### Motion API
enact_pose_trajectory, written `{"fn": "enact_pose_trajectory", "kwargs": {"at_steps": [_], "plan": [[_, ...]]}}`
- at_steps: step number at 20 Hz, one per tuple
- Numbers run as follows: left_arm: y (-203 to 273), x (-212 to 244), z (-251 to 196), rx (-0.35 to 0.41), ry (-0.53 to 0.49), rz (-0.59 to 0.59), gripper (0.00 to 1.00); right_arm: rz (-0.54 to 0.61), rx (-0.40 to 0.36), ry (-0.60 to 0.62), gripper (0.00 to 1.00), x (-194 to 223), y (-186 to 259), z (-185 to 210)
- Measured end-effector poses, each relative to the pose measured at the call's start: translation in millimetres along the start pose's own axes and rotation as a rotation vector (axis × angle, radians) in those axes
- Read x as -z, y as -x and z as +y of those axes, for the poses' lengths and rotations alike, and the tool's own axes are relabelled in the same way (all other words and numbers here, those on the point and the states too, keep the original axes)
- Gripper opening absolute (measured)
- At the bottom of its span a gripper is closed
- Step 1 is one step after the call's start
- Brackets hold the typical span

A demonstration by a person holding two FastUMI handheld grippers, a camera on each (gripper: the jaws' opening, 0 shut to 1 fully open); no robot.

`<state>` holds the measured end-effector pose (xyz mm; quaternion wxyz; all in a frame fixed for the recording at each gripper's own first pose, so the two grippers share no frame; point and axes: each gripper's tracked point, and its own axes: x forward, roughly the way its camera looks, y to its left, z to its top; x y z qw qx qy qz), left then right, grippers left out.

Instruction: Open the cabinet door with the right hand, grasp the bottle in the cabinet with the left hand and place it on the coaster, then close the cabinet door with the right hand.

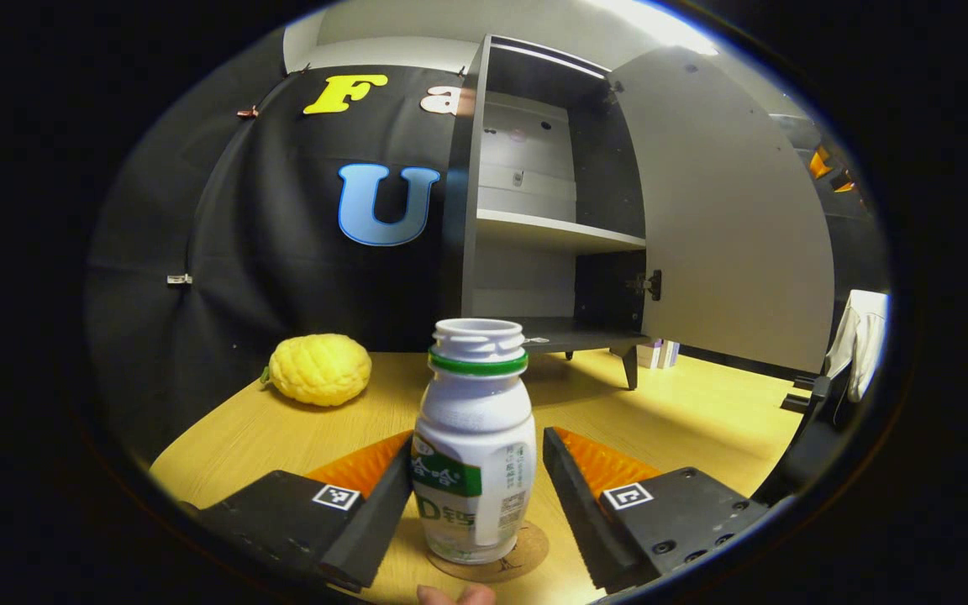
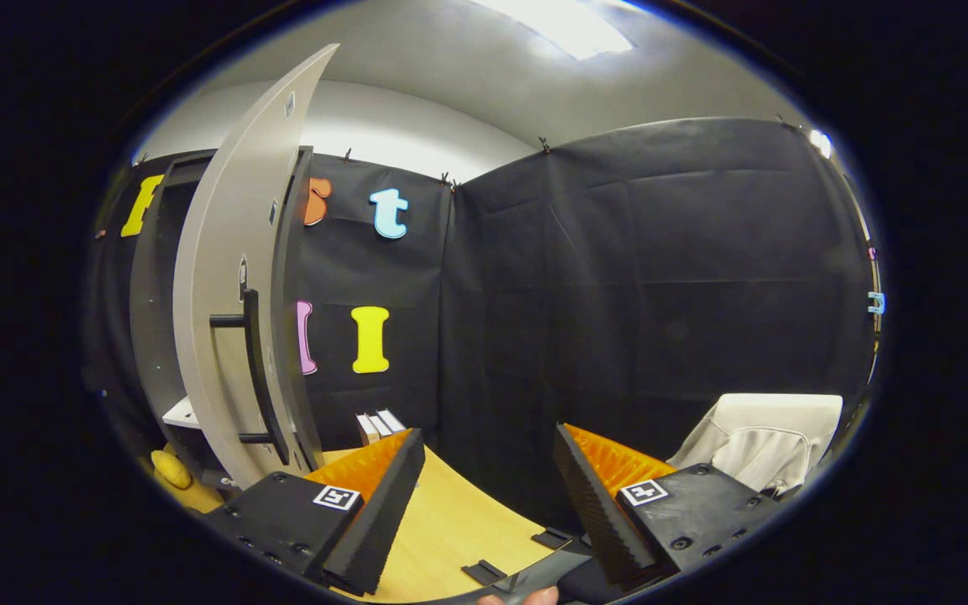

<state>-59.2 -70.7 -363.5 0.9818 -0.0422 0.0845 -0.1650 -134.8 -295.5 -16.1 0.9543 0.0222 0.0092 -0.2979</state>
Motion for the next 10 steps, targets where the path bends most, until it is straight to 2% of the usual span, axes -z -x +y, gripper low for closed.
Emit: {"fn": "enact_pose_trajectory", "kwargs": {"at_steps": [2,6,10], "plan": [[1.4,-2.2,-1.4,-0.003,-0.01,0.01,0.96,-0.001,-0.007,0.0,0.96,1.4,0.6,0.7],[4.5,-17.7,5.2,-0.034,-0.025,0.014,0.95,0.009,-0.046,-0.003,0.96,7.5,1.1,9.9],[12.4,-56.6,8.2,-0.058,0.002,-0.014,0.95,0.013,-0.103,-0.006,0.96,11.5,-7.2,23.0]]}}
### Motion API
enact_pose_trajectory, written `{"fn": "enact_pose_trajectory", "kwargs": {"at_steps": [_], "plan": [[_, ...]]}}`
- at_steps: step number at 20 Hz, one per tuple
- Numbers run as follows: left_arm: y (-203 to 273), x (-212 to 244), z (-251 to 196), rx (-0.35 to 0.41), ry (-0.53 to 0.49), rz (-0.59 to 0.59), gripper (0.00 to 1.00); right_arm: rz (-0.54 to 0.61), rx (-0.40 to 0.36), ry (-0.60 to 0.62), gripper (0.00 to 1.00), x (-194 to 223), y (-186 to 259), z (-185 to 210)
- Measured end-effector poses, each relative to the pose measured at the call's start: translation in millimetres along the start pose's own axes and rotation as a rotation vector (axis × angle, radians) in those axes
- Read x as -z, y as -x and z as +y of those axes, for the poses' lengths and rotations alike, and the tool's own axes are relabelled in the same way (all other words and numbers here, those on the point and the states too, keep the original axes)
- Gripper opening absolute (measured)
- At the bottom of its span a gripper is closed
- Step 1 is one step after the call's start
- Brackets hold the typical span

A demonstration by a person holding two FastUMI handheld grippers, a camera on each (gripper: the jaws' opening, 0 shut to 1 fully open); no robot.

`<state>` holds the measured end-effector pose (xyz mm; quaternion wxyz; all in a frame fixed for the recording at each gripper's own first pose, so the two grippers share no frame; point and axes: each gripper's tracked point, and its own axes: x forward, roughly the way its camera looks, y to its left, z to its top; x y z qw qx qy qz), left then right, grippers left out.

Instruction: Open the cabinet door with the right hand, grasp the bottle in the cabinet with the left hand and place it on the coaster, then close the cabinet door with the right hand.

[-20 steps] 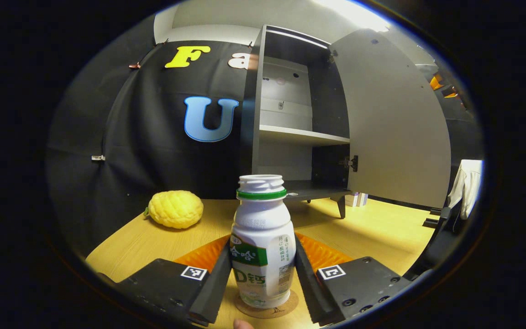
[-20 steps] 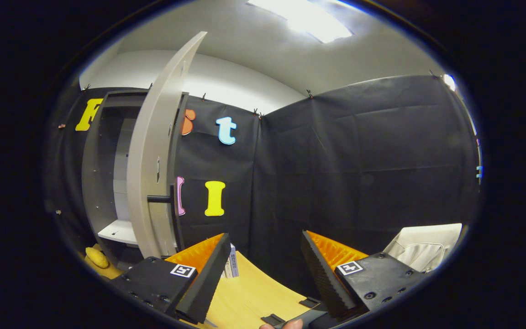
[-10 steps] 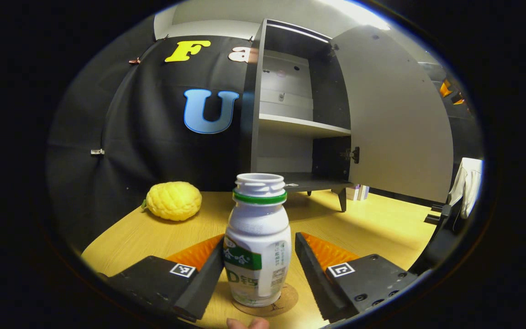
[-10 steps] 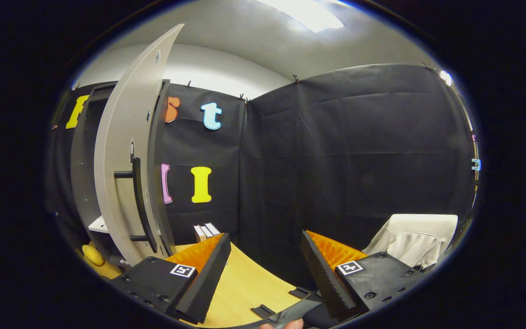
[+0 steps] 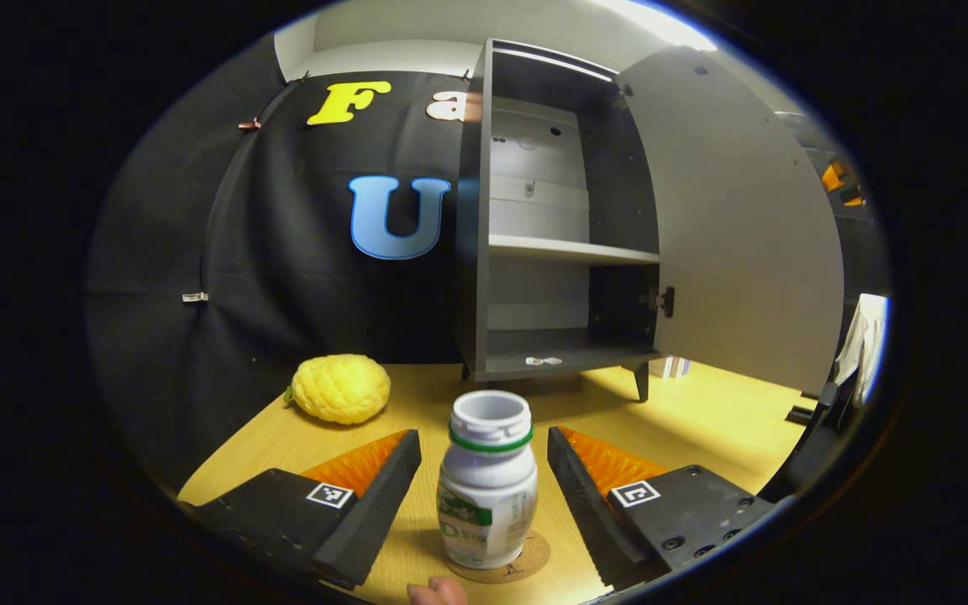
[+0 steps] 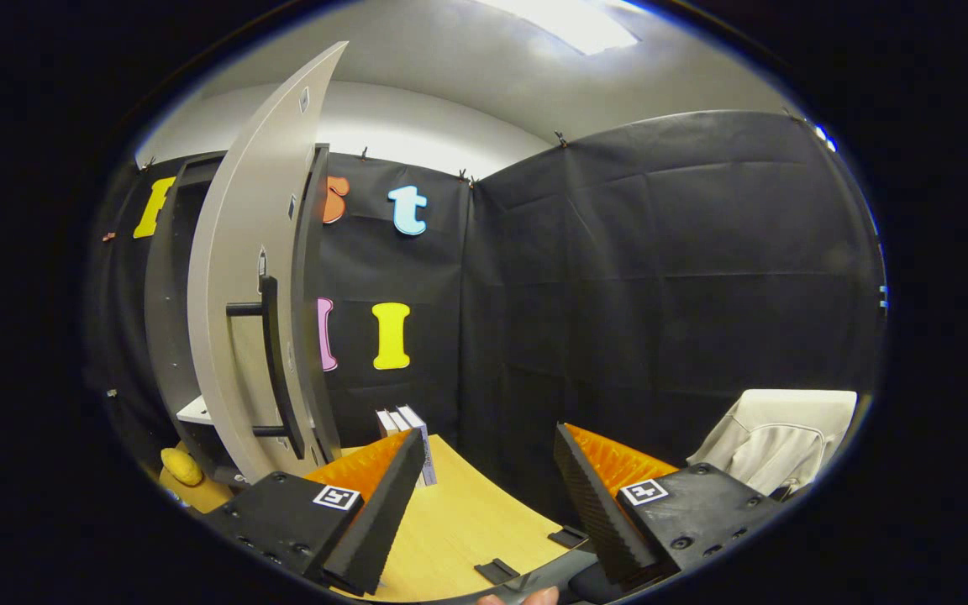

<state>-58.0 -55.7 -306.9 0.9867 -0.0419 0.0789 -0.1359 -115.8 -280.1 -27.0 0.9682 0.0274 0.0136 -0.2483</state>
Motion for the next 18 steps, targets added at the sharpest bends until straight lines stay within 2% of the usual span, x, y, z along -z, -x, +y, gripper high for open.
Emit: {"fn": "enact_pose_trajectory", "kwargs": {"at_steps": [2,9,12,18], "plan": [[4.7,-24.4,1.3,-0.02,0.021,-0.014,0.95,-0.002,-0.034,0.011,0.96,1.0,-7.3,6.3],[27.8,-114.1,-1.4,-0.162,0.007,-0.04,0.95,0.01,-0.203,0.036,0.96,-0.7,-24.8,36.9],[41.5,-142.5,-10.5,-0.214,0.004,-0.031,0.95,0.003,-0.249,0.034,0.96,-5.2,-29.0,44.2],[62.8,-170.4,-37.2,-0.259,0.015,-0.011,0.95,0.04,-0.302,-0.033,0.96,-4.0,-39.7,41.4]]}}
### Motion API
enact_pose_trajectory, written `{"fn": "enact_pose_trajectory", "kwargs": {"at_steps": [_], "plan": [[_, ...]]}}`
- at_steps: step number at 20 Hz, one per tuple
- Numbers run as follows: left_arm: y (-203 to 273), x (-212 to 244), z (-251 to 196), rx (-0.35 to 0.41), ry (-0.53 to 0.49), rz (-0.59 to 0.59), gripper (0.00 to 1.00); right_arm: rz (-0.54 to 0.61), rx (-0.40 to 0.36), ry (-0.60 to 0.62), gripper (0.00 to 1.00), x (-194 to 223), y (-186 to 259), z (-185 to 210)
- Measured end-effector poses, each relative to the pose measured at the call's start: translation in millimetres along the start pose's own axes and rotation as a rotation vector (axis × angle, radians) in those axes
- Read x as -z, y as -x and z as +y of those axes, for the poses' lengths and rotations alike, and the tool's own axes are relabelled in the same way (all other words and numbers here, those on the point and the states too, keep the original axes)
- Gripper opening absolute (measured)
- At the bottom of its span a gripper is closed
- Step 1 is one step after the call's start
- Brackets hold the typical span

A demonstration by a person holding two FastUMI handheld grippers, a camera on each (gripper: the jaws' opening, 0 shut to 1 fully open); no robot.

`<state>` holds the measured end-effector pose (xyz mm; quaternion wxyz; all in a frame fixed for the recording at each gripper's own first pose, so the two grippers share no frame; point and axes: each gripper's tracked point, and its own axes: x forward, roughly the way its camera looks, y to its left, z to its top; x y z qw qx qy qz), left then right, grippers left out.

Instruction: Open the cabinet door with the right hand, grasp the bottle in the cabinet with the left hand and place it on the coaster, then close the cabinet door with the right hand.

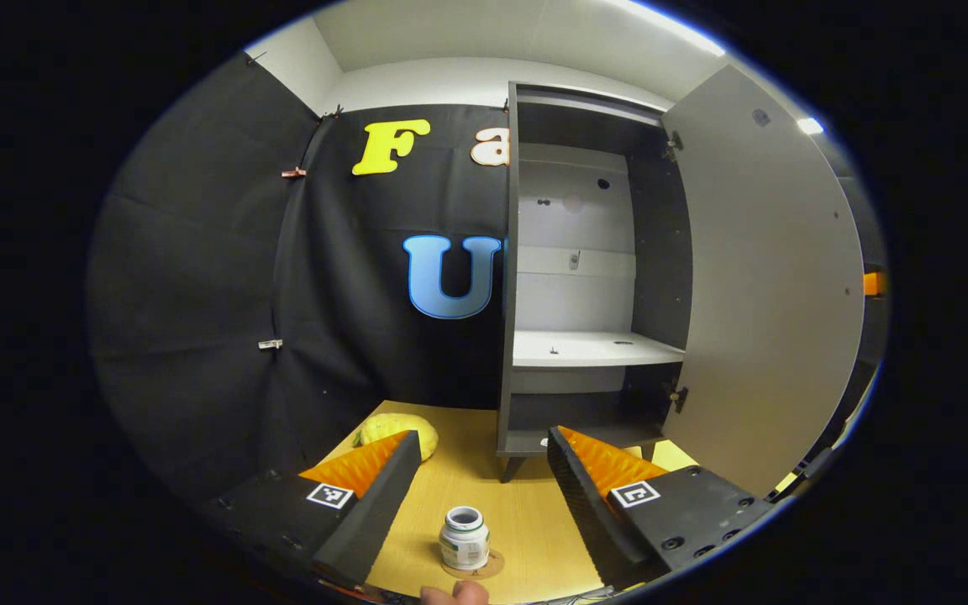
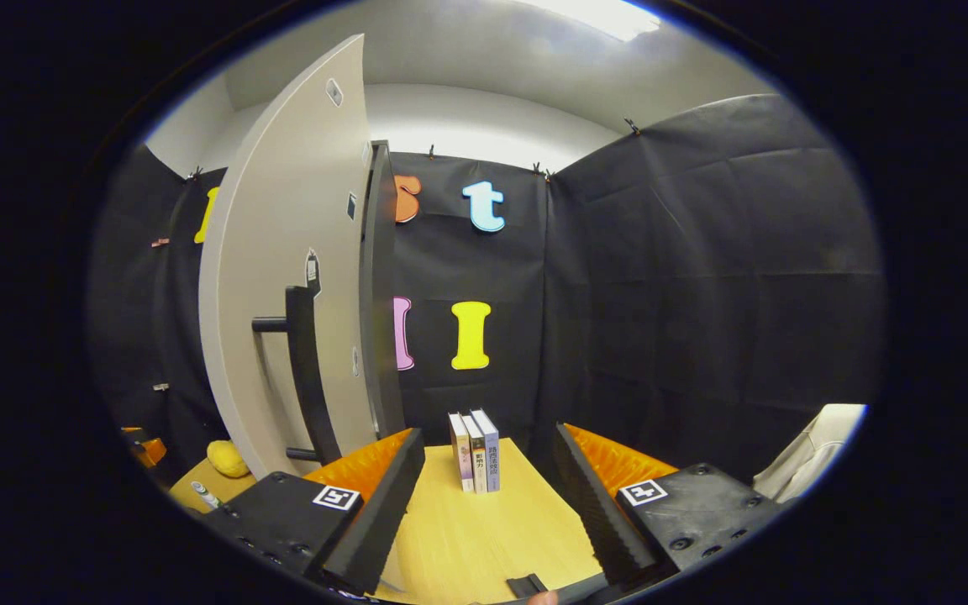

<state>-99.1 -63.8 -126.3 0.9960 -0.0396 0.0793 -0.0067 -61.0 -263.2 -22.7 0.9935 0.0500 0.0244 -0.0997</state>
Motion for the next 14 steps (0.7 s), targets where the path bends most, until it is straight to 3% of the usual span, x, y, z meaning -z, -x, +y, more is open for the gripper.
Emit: {"fn": "enact_pose_trajectory", "kwargs": {"at_steps": [9,14], "plan": [[21.6,-35.5,11.0,-0.084,-0.068,-0.011,0.95,-0.01,-0.143,-0.022,0.98,-9.4,-10.0,40.1],[27.6,-39.6,18.0,-0.111,-0.085,-0.012,0.95,0.028,-0.163,-0.065,0.96,-2.7,-10.8,50.7]]}}
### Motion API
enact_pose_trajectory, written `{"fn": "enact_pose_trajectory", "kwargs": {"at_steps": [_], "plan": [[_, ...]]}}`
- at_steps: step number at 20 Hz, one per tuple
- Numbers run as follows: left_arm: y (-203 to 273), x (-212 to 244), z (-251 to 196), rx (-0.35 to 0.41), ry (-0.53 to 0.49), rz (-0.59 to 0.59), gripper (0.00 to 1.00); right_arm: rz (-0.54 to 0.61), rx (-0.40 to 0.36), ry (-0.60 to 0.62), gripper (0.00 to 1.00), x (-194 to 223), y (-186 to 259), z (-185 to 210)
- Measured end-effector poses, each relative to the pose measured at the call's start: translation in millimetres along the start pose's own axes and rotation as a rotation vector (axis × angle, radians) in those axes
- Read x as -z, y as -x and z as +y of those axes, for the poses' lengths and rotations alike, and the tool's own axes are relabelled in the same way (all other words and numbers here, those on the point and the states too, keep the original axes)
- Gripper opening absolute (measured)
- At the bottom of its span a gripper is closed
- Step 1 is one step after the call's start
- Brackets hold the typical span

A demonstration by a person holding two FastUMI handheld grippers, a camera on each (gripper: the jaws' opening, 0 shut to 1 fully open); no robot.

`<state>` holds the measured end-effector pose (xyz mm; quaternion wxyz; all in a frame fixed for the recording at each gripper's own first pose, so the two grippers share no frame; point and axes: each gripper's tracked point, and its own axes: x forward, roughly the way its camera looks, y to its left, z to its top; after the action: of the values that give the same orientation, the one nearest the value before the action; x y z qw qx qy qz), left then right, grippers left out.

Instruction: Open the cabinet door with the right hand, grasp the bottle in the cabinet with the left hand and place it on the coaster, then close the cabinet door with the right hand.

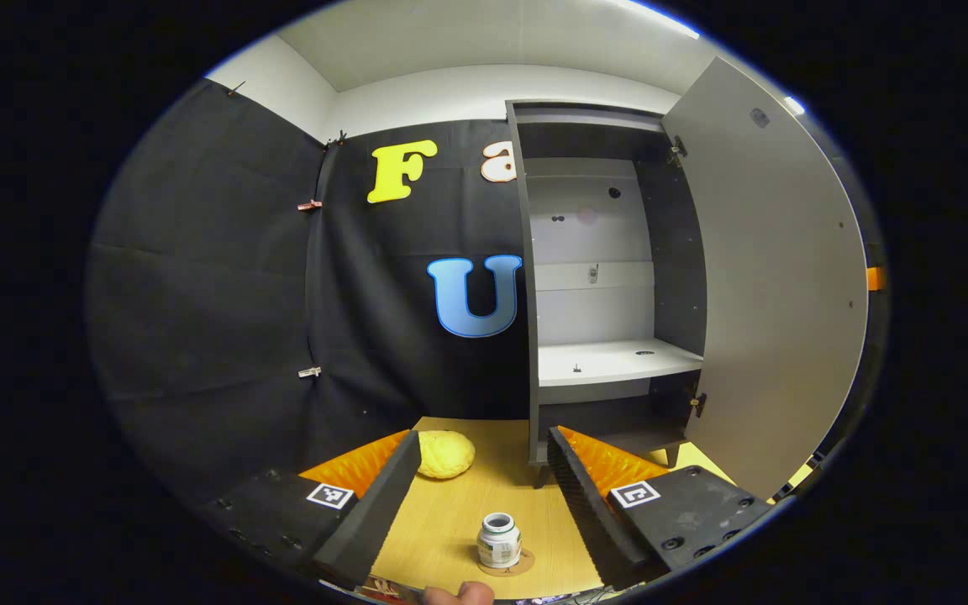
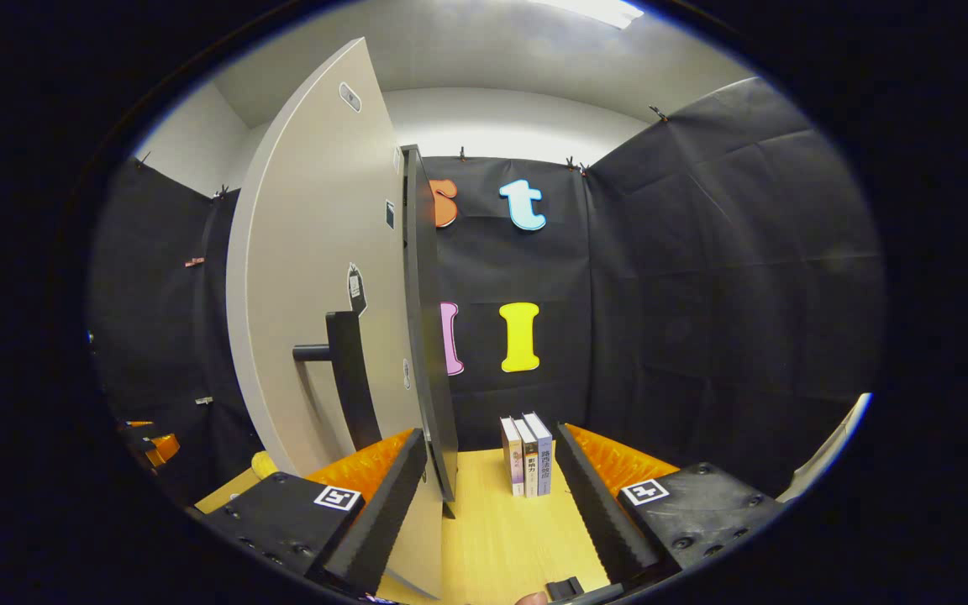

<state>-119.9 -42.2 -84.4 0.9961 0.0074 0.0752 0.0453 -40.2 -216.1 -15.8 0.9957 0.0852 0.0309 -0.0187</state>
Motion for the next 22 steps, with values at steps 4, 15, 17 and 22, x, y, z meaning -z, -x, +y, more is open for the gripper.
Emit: {"fn": "enact_pose_trajectory", "kwargs": {"at_steps": [4,15,17,22], "plan": [[0.1,-0.9,6.8,-0.017,-0.011,0.001,0.95,0.001,-0.011,-0.01,0.98,1.5,-1.2,14.5],[-12.0,6.7,25.1,0.003,0.014,0.004,0.95,0.048,-0.135,-0.023,0.98,18.7,4.4,114.1],[-15.9,7.8,27.6,0.01,0.02,0.003,0.95,0.05,-0.14,-0.026,0.98,21.4,2.5,125.9],[-27.5,7.5,35.0,0.034,0.023,-0.004,0.95,0.057,-0.138,-0.046,0.98,27.7,-3.2,151.1]]}}
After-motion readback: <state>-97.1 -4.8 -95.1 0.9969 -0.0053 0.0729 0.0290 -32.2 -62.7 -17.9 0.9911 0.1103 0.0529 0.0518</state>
